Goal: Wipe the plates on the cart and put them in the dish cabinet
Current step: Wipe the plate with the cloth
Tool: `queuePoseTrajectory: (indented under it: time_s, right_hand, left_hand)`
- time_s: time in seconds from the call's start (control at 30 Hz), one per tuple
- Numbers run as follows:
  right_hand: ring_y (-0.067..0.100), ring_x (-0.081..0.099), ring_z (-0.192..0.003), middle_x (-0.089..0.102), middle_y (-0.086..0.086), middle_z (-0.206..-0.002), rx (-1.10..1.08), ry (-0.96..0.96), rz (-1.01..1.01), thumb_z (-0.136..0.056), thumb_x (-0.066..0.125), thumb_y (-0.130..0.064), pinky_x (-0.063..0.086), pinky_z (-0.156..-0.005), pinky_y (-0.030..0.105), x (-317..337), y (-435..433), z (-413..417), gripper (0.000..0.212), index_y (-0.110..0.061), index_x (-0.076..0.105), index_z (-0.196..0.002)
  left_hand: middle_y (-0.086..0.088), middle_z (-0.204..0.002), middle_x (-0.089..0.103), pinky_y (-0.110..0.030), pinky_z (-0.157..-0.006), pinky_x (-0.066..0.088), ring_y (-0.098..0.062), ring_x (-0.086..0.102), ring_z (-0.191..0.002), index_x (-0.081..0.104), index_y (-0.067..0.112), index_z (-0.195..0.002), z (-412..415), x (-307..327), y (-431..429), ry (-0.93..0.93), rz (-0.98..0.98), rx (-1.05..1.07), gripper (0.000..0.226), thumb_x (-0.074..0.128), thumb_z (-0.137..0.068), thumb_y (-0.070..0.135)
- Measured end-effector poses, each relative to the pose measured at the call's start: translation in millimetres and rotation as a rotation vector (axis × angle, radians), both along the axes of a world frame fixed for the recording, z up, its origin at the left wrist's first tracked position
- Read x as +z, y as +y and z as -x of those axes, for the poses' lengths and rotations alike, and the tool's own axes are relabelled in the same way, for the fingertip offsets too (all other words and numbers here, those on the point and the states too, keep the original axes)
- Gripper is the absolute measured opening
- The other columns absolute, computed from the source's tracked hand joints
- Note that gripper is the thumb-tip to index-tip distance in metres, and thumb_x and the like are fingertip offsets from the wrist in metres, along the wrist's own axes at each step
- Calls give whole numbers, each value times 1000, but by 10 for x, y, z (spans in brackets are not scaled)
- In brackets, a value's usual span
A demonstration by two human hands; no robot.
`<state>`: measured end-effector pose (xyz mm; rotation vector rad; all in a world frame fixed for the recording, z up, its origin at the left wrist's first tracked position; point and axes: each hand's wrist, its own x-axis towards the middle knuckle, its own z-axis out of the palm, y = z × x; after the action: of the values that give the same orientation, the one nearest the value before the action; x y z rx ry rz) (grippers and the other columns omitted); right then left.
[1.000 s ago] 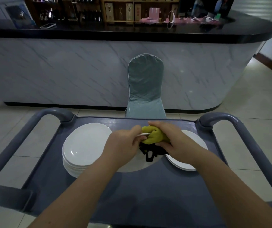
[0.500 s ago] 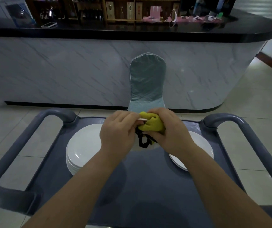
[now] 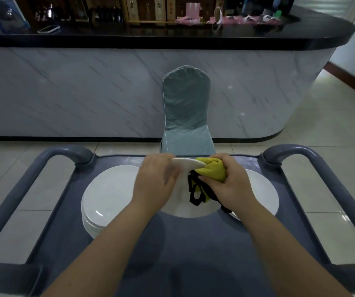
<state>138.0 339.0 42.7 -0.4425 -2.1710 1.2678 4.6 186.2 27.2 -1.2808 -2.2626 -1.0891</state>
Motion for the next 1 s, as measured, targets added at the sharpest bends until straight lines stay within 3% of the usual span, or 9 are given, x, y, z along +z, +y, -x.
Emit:
queuePoseTrajectory:
  time_s: [0.1, 0.23, 0.4, 0.47, 0.57, 0.7, 0.77, 0.9, 1.0]
  right_hand:
    - [-6, 57, -84, 60, -21, -87, 29, 3, -170, -72, 85, -28, 42, -71, 7, 216, -3, 97, 43, -39, 52, -98]
    - [-5, 57, -86, 61, -22, -92, 38, 27, -131, -71, 84, -32, 45, -75, 10, 558, 105, 160, 47, -33, 56, -107]
    - [-5, 61, -87, 64, -17, -97, -123, -58, 188, -75, 83, -22, 50, -73, 14, 387, 140, 114, 45, -29, 58, -111]
    - [-3, 61, -83, 65, -15, -93, -216, -114, 236, -76, 82, -22, 48, -69, 15, 175, 73, 103, 38, -26, 60, -106]
    - [-3, 61, -81, 67, -13, -87, -248, -164, 152, -76, 82, -23, 46, -68, 16, 2, -4, 79, 32, -24, 62, -100]
    - [-2, 58, -83, 64, -16, -85, -106, -173, -125, -74, 84, -28, 42, -68, 9, 190, -70, 165, 35, -27, 60, -100]
    - [5, 56, -81, 63, -13, -87, -37, -179, -297, -74, 83, -34, 43, -69, 14, 355, -90, 259, 38, -24, 61, -103]
    - [2, 57, -85, 64, -13, -90, -35, -132, -240, -71, 85, -33, 43, -70, 10, 582, -89, 374, 43, -24, 62, -106]
    - [-1, 61, -88, 67, -15, -92, -121, -110, 28, -72, 85, -29, 48, -74, 12, 399, -169, 352, 40, -30, 61, -105]
  left_hand:
    - [-1, -82, 66, -29, -66, 39, -21, 55, -75, 69, 12, -86, 9, 328, 214, 220, -27, -63, 27, 53, -96, 32]
    - [10, -77, 65, -25, -63, 39, -12, 54, -74, 69, 17, -81, 160, 635, 292, 132, -156, -6, 19, 62, -92, 31]
    - [11, -69, 57, -26, -64, 40, -8, 49, -66, 58, 23, -75, 237, 345, 205, -767, -540, 328, 21, 59, -95, 28]
    - [3, -74, 56, -28, -65, 40, -13, 48, -70, 57, 15, -82, 167, 10, 134, -998, -505, 406, 23, 53, -98, 31]
    - [11, -80, 60, -27, -65, 42, -13, 54, -78, 57, 23, -92, 128, -282, 18, -829, -252, 246, 24, 45, -100, 41]
    - [8, -91, 64, -19, -71, 33, -9, 49, -82, 65, 17, -98, 310, -5, 104, -92, -26, -81, 31, 48, -95, 43]
    - [0, -82, 66, -18, -66, 31, -12, 50, -77, 68, 11, -87, 346, 210, 204, 111, -51, -180, 26, 53, -93, 32]
    - [4, -73, 63, -21, -61, 32, -10, 49, -72, 67, 15, -79, 475, 450, 202, 34, -132, -150, 20, 59, -89, 30]
    - [9, -70, 62, -24, -62, 40, -11, 54, -70, 66, 23, -76, 567, 332, 34, -420, -257, 30, 15, 62, -89, 29]
